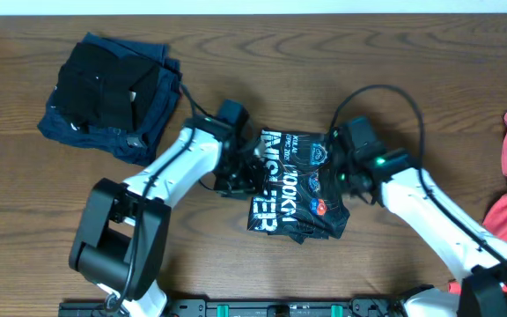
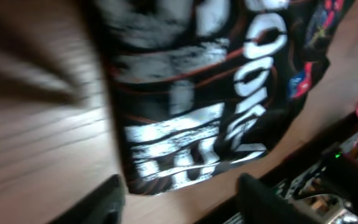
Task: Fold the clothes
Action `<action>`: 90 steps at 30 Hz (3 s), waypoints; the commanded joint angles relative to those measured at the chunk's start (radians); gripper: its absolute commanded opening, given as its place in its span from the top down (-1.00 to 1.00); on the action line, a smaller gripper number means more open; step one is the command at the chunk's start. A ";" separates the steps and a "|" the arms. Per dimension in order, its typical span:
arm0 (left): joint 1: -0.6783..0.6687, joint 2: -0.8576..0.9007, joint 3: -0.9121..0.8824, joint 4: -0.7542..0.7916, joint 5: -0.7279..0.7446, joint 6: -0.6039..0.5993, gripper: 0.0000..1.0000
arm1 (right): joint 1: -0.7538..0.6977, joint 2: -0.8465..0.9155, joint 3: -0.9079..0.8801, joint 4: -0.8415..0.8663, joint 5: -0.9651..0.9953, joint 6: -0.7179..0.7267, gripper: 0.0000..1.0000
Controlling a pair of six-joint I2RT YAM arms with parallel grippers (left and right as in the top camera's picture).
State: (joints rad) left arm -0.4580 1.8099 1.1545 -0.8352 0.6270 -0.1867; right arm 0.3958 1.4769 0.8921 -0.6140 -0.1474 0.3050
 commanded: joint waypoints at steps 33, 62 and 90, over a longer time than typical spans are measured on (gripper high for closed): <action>0.120 -0.023 -0.122 0.677 -0.161 -0.229 0.87 | -0.068 0.019 0.014 -0.259 0.125 0.389 0.97; -0.063 -0.020 -0.171 0.196 -0.294 -0.337 0.71 | -0.108 0.231 -0.004 0.021 0.174 0.241 0.98; 0.058 -0.011 -0.130 0.177 -0.005 -0.241 -0.80 | -0.107 0.183 -0.010 -0.040 -0.163 0.009 0.97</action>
State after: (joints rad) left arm -0.3840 1.7515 1.0355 -0.6666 0.5526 -0.4225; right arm 0.2985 1.6291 0.8902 -0.6575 -0.2985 0.2810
